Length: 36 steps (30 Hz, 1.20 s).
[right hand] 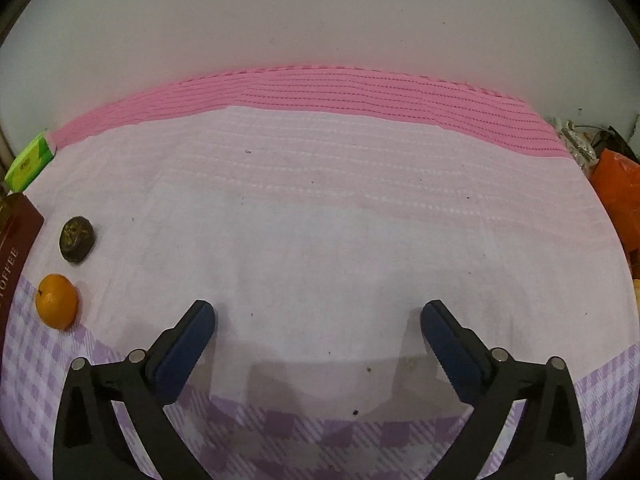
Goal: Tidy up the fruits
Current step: 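Grasp the dark brown fruit with the left gripper while the right moves toward the tangerine, then carry the dark brown fruit toward the tin with the left gripper while the right grasps the tangerine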
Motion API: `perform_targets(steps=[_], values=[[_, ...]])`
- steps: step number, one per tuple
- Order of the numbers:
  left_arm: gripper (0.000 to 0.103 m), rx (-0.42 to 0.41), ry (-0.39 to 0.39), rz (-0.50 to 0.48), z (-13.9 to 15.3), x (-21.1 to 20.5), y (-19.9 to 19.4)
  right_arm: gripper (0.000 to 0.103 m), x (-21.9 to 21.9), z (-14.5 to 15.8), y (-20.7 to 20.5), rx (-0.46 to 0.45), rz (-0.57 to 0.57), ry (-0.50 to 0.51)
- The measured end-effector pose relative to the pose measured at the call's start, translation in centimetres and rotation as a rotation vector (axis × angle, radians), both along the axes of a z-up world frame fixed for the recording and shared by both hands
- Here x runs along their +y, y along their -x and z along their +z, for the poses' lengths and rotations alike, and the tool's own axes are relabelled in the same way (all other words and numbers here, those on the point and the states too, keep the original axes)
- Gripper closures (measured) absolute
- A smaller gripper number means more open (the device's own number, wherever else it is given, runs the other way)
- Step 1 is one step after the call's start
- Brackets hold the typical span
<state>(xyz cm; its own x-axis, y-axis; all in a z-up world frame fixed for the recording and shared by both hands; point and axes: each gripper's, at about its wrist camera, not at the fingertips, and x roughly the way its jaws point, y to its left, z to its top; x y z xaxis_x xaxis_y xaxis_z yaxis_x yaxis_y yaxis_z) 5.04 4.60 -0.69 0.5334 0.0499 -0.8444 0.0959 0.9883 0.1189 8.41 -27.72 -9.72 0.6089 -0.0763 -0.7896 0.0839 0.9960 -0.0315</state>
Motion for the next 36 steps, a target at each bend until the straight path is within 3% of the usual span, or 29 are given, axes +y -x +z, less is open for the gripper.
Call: perform_targets(steps=[4,7,10,15,19,21,22,23,24,26,29,34,36], values=[[0.024,-0.005,0.055,-0.13,1.2,-3.7,-2.6,0.0,0.2,0.3,0.0,-0.002,0.002,-0.001],[0.024,0.062,0.171,-0.238,1.0,-6.5,-5.8,0.0,-0.1,0.3,0.2,-0.003,0.003,-0.004],[0.024,0.136,0.216,-0.294,-0.5,-9.3,-8.8,0.0,0.1,0.3,0.4,-0.004,0.003,-0.004],[0.024,0.28,0.234,-0.297,-4.1,-12.7,-12.6,0.0,0.1,0.2,0.3,-0.004,0.003,-0.004],[0.025,0.332,0.234,-0.282,-6.1,-14.0,-13.3,0.0,0.1,0.3,0.3,-0.005,0.004,-0.004],[0.032,0.356,0.223,-0.273,-7.2,-14.2,-13.6,0.0,0.1,0.3,0.3,-0.005,0.004,-0.005],[0.051,0.365,0.223,-0.271,-7.7,-14.4,-13.7,0.0,0.1,0.3,0.3,-0.006,0.005,-0.006],[0.062,0.373,0.209,-0.261,-8.3,-14.6,-13.7,0.0,0.1,0.3,0.3,-0.006,0.005,-0.005],[0.063,0.326,0.177,-0.256,-8.1,-14.7,-13.5,0.0,0.0,0.2,0.4,-0.007,0.005,-0.006],[0.063,0.315,0.174,-0.251,-8.2,-14.8,-13.0,0.0,0.0,0.2,0.3,-0.007,0.004,-0.01],[0.063,0.318,0.271,-0.19,-7.6,-13.1,-12.6,0.0,0.2,0.3,0.3,-0.007,0.004,-0.006],[0.063,0.251,0.36,-0.118,-4.2,-9.7,-10.0,0.001,-0.1,0.4,0.4,-0.019,0.003,-0.024],[0.063,0.211,0.367,-0.1,-2.5,-8.2,-8.6,0.002,-0.4,1.1,1.1,-0.068,0.018,-0.066]])
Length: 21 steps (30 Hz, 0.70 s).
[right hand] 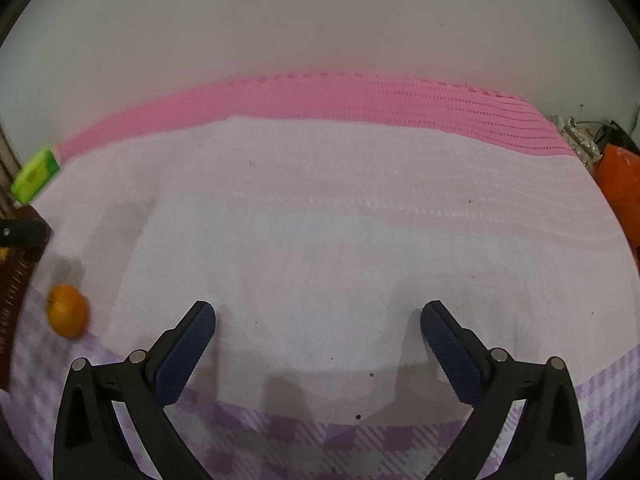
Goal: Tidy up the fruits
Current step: 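Carry the dark brown fruit toward the tin with the left gripper while the right grasps the tangerine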
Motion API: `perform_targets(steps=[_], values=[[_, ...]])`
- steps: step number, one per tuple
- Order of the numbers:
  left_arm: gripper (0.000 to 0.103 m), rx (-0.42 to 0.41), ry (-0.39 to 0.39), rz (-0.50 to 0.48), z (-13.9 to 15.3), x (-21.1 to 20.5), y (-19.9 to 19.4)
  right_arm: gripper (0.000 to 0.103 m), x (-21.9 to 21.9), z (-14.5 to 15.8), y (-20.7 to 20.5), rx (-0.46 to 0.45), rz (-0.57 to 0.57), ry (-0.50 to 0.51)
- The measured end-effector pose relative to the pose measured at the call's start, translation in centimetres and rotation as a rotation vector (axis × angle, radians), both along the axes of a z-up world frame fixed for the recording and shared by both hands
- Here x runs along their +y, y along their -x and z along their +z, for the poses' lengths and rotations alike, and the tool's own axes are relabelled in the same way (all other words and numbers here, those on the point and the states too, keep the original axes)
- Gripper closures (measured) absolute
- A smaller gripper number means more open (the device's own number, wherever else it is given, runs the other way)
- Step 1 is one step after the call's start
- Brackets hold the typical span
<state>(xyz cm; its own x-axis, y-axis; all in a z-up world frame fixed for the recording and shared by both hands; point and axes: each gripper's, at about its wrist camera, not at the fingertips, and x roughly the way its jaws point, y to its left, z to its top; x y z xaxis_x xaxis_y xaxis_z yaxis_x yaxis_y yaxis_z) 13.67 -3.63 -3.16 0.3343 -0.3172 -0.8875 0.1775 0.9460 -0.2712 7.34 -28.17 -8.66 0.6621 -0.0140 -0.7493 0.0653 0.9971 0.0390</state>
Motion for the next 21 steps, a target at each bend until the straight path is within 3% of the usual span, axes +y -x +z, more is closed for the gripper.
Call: perform_targets(steps=[2,5,8,10,19,21], values=[[0.063,-0.047,0.0,0.016,2.1,1.6,1.9,0.012,0.4,0.9,0.8,-0.052,0.044,-0.052],[0.063,-0.082,-0.005,0.034,3.9,3.2,3.6,0.014,3.4,2.7,1.4,-0.078,0.232,-0.162],[0.063,-0.094,0.007,0.057,5.1,4.7,4.6,0.014,8.8,4.2,2.1,-0.082,0.442,-0.132],[0.063,-0.096,0.021,0.07,5.7,5.8,5.7,0.015,11.0,4.2,2.2,-0.065,0.503,-0.115],[0.063,-0.116,0.025,0.161,6.9,11.1,8.8,0.022,15.2,1.4,-0.4,0.037,0.521,-0.019],[0.063,-0.117,0.026,0.19,6.9,12.5,9.4,0.042,15.4,0.3,-1.1,0.072,0.509,0.004]])
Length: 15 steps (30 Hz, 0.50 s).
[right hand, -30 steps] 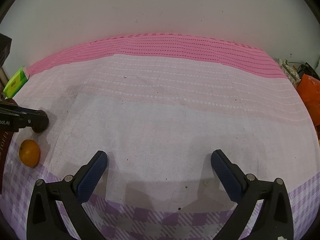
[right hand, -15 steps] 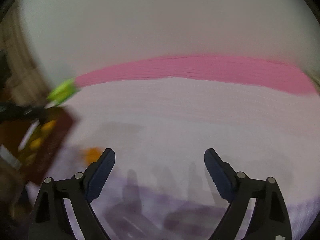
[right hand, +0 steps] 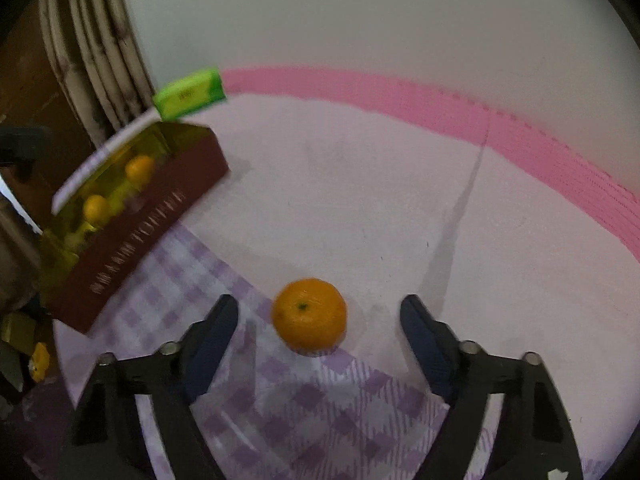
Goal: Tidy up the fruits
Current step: 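Carry the dark brown fruit toward the tin with the left gripper while the right grasps the tangerine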
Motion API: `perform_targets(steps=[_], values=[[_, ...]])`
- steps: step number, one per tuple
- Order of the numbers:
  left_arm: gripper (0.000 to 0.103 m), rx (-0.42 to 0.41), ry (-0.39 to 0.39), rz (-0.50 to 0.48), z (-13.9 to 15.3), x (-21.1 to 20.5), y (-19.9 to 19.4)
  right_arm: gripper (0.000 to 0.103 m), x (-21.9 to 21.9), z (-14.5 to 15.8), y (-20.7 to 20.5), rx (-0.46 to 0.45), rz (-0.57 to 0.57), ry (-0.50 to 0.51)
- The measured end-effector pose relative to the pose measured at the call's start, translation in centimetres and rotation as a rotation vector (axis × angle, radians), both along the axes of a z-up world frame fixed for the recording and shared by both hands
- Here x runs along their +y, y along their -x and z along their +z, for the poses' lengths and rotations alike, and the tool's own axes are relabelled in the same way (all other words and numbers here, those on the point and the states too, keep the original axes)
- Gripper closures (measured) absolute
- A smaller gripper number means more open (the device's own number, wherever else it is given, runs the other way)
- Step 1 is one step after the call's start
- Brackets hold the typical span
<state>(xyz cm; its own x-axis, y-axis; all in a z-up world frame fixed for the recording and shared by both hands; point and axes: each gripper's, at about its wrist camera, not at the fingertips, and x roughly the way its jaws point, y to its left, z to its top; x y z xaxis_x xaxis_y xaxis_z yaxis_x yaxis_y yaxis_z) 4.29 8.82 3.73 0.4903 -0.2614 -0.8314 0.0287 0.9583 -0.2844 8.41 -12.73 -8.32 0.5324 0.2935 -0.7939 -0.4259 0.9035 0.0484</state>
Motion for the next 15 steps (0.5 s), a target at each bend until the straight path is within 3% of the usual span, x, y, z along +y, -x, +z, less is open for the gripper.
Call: perform_targets(steps=[2,8,15], values=[[0.063,0.001,0.004,0.031,-0.2,1.6,0.8,0.068,0.0,-0.4,0.0,0.007,-0.002,0.005],[0.063,-0.005,-0.028,0.127,-1.4,5.0,2.2,0.069,0.6,-0.7,0.2,-0.021,-0.023,0.024],[0.063,-0.039,-0.064,0.143,-2.5,6.0,2.3,0.068,0.3,-1.0,0.3,-0.069,-0.076,0.005]])
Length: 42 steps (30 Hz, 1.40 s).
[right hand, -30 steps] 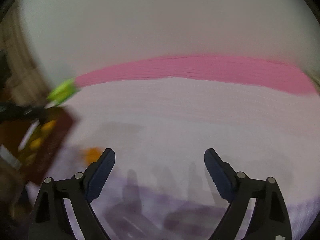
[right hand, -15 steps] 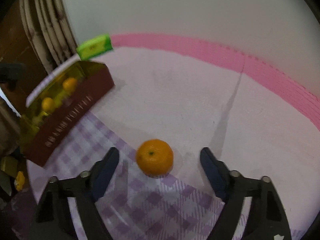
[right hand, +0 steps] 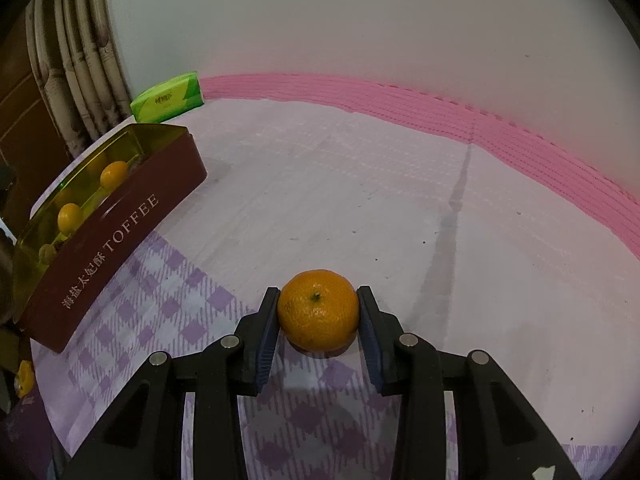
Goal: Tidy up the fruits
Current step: 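Carry the dark brown fruit toward the tin with the left gripper while the right grasps the tangerine, then lower the dark brown fruit into the tin and open the left gripper while the right holds the tangerine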
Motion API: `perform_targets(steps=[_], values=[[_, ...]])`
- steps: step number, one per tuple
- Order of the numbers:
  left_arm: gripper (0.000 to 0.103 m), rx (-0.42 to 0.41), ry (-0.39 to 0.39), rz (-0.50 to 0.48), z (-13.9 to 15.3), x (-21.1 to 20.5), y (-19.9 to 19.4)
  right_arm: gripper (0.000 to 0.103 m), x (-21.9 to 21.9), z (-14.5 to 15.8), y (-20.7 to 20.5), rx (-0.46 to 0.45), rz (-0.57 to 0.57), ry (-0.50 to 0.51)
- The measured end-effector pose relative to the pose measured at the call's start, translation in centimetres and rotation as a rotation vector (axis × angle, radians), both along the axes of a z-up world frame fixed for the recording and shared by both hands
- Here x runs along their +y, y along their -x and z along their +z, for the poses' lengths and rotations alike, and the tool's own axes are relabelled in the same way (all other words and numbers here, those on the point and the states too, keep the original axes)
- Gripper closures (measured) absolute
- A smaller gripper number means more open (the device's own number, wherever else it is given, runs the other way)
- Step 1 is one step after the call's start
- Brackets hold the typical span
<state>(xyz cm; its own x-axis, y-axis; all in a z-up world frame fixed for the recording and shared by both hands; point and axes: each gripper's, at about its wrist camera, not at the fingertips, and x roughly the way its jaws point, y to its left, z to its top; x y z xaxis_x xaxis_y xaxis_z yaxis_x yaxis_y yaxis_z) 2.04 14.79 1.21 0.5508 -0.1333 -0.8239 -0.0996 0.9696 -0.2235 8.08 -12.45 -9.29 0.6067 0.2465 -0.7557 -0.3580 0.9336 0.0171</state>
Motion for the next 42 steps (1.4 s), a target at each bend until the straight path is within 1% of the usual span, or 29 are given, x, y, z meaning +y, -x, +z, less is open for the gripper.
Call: perform_targets(steps=[5,14,19,28,42], values=[[0.063,-0.007,-0.012,-0.007,-1.0,-0.2,-1.0,0.068,0.1,0.0,0.0,-0.003,-0.003,0.014],[0.063,0.032,-0.028,-0.02,-3.7,-0.4,-3.4,0.068,0.1,0.0,0.0,-0.003,-0.003,0.011],[0.063,0.036,-0.071,-0.041,-4.3,-1.4,-4.3,0.068,0.0,0.1,0.0,-0.002,-0.003,0.007],[0.063,0.068,-0.139,-0.096,-5.7,-3.5,-5.7,0.067,0.1,0.1,0.0,-0.001,-0.003,0.004],[0.063,0.091,-0.172,-0.112,-6.8,-4.2,-6.7,0.067,0.1,0.1,0.0,-0.001,-0.004,0.004]])
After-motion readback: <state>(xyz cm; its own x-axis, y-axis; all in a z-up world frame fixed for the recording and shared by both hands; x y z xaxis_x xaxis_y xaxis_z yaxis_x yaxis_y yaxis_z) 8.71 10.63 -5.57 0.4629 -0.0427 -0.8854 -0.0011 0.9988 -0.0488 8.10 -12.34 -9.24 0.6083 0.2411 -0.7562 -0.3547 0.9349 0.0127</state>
